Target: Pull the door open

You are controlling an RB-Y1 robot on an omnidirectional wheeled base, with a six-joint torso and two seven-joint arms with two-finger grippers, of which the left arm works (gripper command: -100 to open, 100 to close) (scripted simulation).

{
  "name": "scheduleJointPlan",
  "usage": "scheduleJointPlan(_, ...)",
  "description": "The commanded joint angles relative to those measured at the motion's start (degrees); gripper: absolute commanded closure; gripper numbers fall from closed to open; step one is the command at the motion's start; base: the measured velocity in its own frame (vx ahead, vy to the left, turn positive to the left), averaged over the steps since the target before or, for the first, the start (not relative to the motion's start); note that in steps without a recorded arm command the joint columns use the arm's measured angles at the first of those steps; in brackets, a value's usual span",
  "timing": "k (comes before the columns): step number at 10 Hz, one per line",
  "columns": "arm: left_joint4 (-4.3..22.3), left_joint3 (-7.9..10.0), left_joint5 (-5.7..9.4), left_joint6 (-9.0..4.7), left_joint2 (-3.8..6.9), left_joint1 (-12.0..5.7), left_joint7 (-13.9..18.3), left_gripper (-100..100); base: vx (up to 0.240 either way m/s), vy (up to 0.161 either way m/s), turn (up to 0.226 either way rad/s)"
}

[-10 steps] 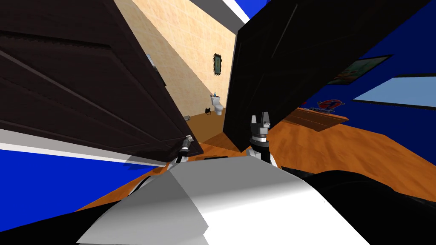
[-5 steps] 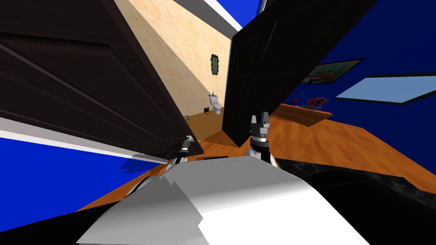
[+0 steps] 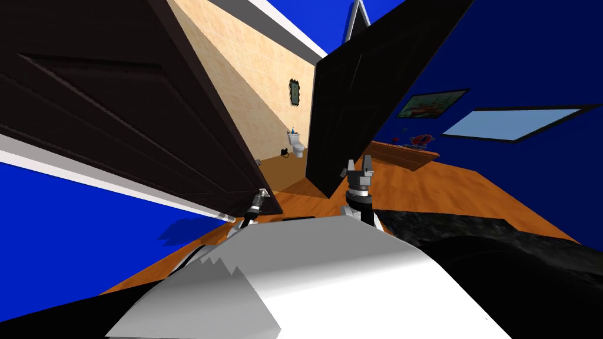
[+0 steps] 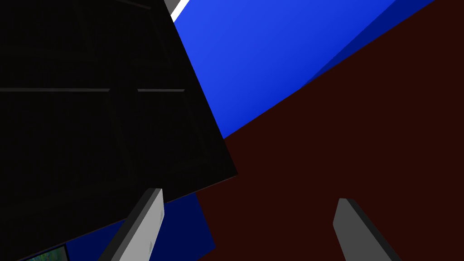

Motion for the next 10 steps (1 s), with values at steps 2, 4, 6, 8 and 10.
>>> scheduleJointPlan(2,-0.4,-1.3,-0.79,-1.86,1.27,1.15,1.6,100,-0.177,0.059,-0.081)
scheduleJointPlan(4,-0.7,-2.63,-1.6,-3.78,2.58,2.34,3.2,100,-0.174,0.062,-0.071)
scheduleJointPlan(6,-1.0,-3.62,-2.2,-5.19,3.54,3.21,4.4,100,-0.159,0.08,-0.067)
scheduleJointPlan(8,-1.3,-4.8,-2.92,-6.89,4.7,4.26,5.8,100,-0.194,0.072,-0.069)
scheduleJointPlan(10,-2.0,-5.27,-2.97,-7.64,5.0,5.54,5.9,100,-0.11,0.041,-0.09)
